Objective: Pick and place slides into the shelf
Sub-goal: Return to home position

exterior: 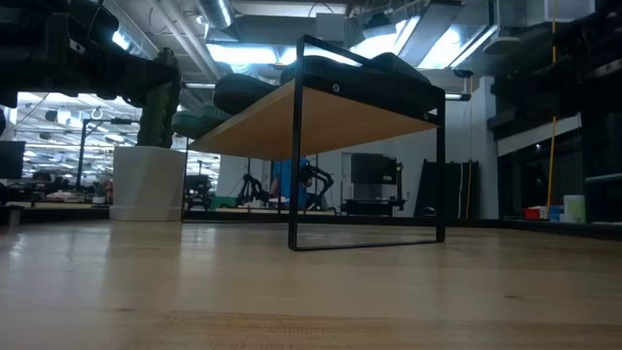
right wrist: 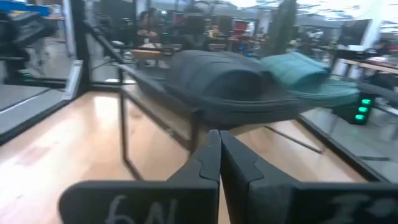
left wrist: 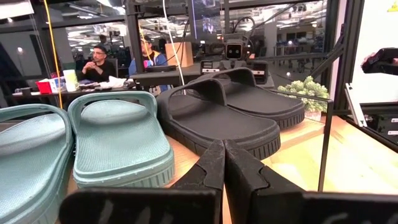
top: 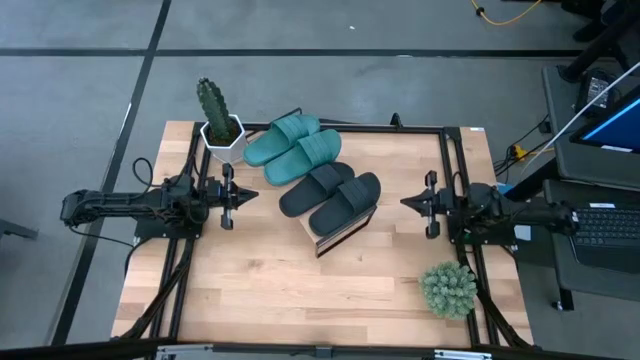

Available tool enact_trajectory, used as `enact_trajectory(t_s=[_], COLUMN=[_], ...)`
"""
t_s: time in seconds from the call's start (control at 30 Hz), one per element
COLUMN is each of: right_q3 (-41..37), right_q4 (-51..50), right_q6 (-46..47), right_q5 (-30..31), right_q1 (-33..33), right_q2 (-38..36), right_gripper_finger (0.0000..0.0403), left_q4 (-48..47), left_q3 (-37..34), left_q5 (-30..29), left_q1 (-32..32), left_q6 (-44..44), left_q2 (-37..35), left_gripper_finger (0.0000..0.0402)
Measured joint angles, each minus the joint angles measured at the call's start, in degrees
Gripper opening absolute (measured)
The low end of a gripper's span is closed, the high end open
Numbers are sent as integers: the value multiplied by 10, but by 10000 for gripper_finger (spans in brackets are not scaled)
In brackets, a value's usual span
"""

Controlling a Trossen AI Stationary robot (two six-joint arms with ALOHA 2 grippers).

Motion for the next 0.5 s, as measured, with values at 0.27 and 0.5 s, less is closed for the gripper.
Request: enact_trajectory(t_s=[0.27, 0.5], right_q3=[0, 0], right_q4=[7, 23], right_q6=[2, 10], right_q5=[0, 0], right_q1=[-77, -99], right_q2=[0, 0], right_gripper_finger=[6, 6], left_q4=[0, 0], left_q3=[0, 0], left_q5=[0, 0], left_q1=[0, 0], left_q6=[0, 0], left_q2=[0, 0], left_gripper_finger=[0, 0])
